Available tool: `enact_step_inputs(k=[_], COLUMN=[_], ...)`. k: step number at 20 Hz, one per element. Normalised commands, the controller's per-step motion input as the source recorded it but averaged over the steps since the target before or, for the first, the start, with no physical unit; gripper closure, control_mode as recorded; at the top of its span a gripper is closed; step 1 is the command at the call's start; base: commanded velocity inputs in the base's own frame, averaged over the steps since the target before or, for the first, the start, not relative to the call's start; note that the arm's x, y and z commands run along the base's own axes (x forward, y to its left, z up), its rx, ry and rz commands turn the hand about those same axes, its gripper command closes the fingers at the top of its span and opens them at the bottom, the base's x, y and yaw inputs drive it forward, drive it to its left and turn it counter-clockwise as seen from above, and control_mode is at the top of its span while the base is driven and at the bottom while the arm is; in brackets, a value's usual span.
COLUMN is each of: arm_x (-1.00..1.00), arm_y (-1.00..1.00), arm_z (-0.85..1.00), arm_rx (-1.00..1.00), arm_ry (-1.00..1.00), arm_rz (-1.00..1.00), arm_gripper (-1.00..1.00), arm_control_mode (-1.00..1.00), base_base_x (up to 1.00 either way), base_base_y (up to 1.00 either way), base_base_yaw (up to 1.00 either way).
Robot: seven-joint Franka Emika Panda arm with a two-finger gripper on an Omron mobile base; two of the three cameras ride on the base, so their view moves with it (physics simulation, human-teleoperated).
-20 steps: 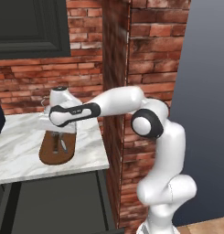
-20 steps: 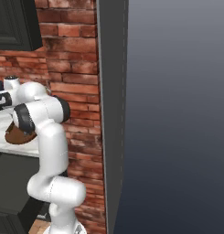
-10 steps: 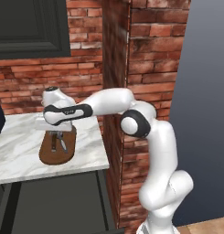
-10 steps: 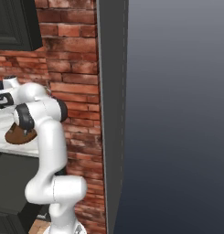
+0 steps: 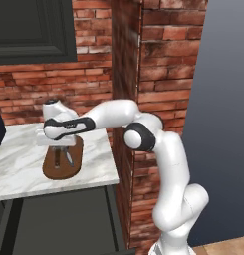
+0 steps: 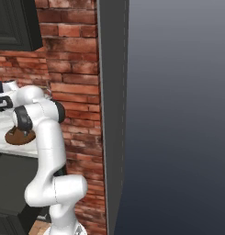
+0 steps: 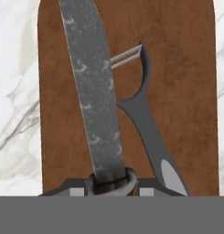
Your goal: Open the drawer on the left and place the cutting tools on the cutting board.
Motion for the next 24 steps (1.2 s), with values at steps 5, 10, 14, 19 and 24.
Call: enact_step_inputs(k=[5,10,14,19,24], arm_x=[0.14,0.16,0.16,0.00,0.00], arm_y=[0.01,0.00,0.00,0.00,0.00], arm_z=[-0.34,-0.08,0.00,0.00,0.05], arm_rx=[-0.01,-0.01,-0.02,0.00,0.00], arm_ry=[0.00,0.00,0.00,0.00,-0.04], arm_rz=[0.00,0.00,0.00,0.00,0.00], arm_gripper=[1.00,1.00,1.00,-1.00,-1.00], arm_control_mode=[-1.00,-1.00,-1.00,-1.00,-1.00], base_base_x=[0.00,0.00,0.00,0.00,0.00], base_base_y=[0.00,0.00,0.00,0.00,0.00], base_base_yaw=[0.00,0.00,0.00,0.00,0.00])
